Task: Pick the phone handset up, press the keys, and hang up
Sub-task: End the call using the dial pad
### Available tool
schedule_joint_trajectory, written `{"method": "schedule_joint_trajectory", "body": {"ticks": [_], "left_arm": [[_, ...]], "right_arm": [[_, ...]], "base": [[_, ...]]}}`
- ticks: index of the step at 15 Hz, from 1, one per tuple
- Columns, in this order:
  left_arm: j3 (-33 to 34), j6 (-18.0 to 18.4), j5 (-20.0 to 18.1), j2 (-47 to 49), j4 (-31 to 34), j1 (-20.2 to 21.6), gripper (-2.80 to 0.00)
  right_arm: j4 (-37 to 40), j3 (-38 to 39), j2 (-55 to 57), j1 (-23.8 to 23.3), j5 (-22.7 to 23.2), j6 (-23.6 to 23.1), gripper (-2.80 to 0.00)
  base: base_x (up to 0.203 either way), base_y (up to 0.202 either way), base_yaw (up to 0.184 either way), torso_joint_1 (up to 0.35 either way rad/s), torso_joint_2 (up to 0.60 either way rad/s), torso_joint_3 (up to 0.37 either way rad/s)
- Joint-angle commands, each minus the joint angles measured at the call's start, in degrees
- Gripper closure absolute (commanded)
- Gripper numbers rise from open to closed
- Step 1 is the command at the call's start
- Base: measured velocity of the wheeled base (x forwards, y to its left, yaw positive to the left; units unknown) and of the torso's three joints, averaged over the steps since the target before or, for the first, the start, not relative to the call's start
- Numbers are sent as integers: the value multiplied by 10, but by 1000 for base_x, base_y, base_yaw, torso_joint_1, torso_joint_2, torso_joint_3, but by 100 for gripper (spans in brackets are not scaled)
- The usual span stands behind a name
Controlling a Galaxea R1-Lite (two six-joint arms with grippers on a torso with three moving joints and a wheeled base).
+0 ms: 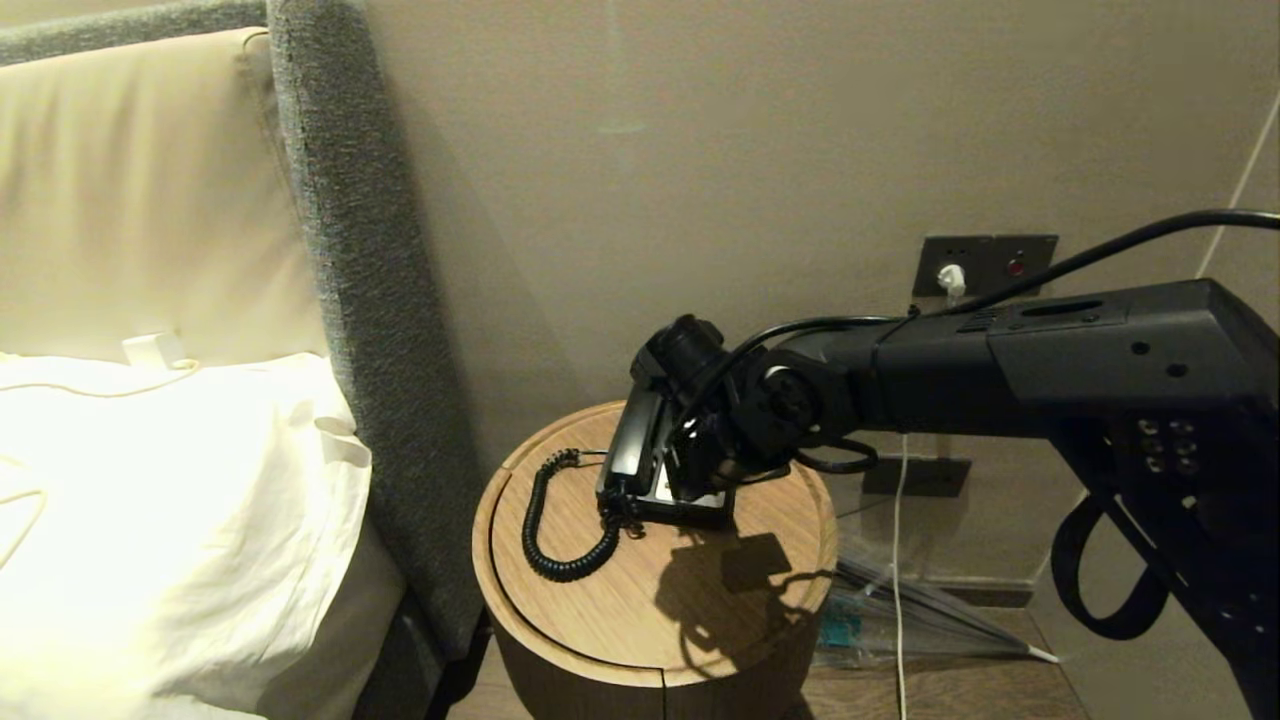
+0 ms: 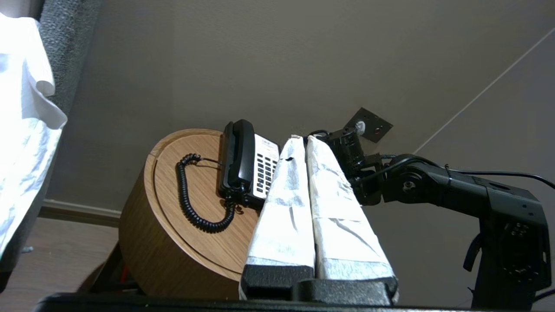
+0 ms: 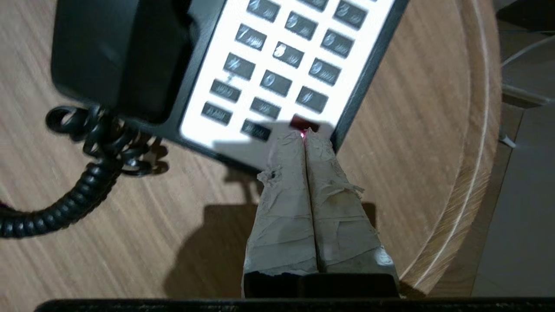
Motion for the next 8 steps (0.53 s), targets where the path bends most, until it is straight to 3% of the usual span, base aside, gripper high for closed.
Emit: {"method": "schedule_joint_trajectory", "body": {"ticks": [1, 8], "left_arm": [[2, -2, 0, 2, -1, 0, 0], [5, -2, 0, 1, 0, 0, 0]], "right_arm": [[4, -1, 0, 0, -2, 1, 0], [4, 1, 2, 0, -12, 1, 0]], "base": [[0, 0, 0, 0, 0, 0], [0, 0, 0, 0, 0, 0]]}}
